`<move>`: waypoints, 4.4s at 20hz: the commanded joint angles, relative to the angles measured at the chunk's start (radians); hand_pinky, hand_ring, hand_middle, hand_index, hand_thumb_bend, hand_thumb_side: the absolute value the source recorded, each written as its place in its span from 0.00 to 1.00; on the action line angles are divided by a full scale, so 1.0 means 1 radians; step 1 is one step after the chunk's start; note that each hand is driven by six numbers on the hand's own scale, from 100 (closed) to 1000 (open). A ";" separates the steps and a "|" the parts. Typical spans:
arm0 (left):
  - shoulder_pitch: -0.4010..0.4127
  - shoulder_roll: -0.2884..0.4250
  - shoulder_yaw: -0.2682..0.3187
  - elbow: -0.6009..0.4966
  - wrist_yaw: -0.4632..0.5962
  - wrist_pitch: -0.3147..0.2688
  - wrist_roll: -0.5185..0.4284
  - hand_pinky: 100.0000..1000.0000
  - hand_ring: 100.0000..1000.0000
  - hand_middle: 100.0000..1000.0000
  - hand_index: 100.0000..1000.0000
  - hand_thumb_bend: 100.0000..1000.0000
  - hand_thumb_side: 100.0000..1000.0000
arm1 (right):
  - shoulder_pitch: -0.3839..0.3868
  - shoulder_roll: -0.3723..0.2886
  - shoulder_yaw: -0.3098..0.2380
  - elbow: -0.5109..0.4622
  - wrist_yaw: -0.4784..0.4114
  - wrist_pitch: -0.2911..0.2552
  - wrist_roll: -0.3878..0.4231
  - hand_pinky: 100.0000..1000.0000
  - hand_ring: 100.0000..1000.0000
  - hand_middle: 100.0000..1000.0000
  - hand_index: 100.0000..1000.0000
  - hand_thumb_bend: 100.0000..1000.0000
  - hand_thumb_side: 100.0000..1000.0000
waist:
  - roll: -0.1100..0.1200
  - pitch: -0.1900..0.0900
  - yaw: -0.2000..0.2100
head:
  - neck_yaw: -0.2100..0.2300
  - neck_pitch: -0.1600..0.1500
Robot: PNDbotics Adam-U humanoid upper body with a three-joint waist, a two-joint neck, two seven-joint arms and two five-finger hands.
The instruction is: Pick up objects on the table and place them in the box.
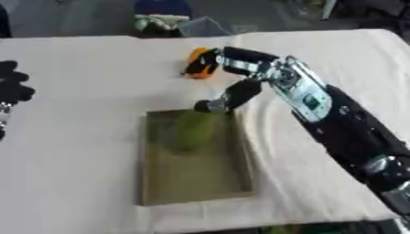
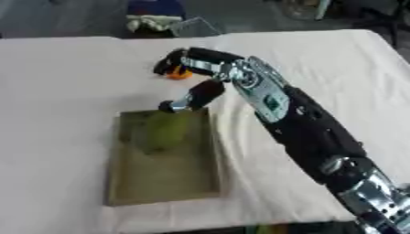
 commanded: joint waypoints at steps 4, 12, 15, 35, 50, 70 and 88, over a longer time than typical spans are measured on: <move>-0.006 0.017 0.000 -0.015 -0.003 -0.001 -0.003 0.62 0.57 0.59 0.79 0.35 0.68 | -0.084 0.009 -0.051 0.010 0.001 0.063 -0.049 0.76 0.82 0.78 0.90 0.35 0.51 | 0.004 -0.018 -0.003 | -0.001 -0.007; -0.008 0.012 -0.005 -0.014 0.001 -0.002 -0.009 0.62 0.57 0.59 0.79 0.35 0.68 | -0.223 0.204 -0.133 0.441 0.337 0.071 -0.133 0.79 0.84 0.82 0.93 0.33 0.47 | 0.009 -0.020 0.016 | -0.012 -0.008; -0.010 0.010 -0.006 -0.014 0.001 -0.002 -0.010 0.62 0.57 0.59 0.79 0.35 0.68 | -0.237 0.269 -0.193 0.558 0.507 0.077 -0.222 0.80 0.85 0.84 0.94 0.33 0.45 | 0.013 -0.018 0.021 | -0.016 -0.010; -0.015 0.005 -0.009 -0.015 0.004 -0.002 -0.013 0.62 0.58 0.59 0.79 0.35 0.68 | -0.241 0.358 -0.381 0.728 1.046 0.330 -0.652 0.84 0.90 0.90 0.94 0.32 0.37 | 0.018 -0.009 0.033 | -0.025 -0.015; -0.024 0.005 -0.013 -0.018 0.007 -0.004 -0.016 0.62 0.58 0.59 0.79 0.34 0.68 | -0.232 0.371 -0.429 0.767 1.119 0.466 -0.739 0.71 0.70 0.51 0.57 0.00 0.00 | 0.025 -0.001 0.048 | -0.038 -0.023; -0.005 0.018 0.001 -0.014 0.000 0.000 -0.003 0.62 0.59 0.59 0.79 0.34 0.68 | -0.195 0.046 -0.163 0.292 0.457 0.159 -0.633 0.67 0.66 0.41 0.46 0.00 0.00 | 0.007 -0.019 -0.005 | 0.003 -0.009; -0.003 0.027 0.001 -0.012 -0.001 0.000 -0.001 0.62 0.59 0.59 0.79 0.34 0.68 | -0.016 -0.104 0.090 -0.054 -0.012 0.047 0.019 0.72 0.73 0.46 0.50 0.00 0.00 | 0.000 -0.023 -0.011 | 0.002 -0.006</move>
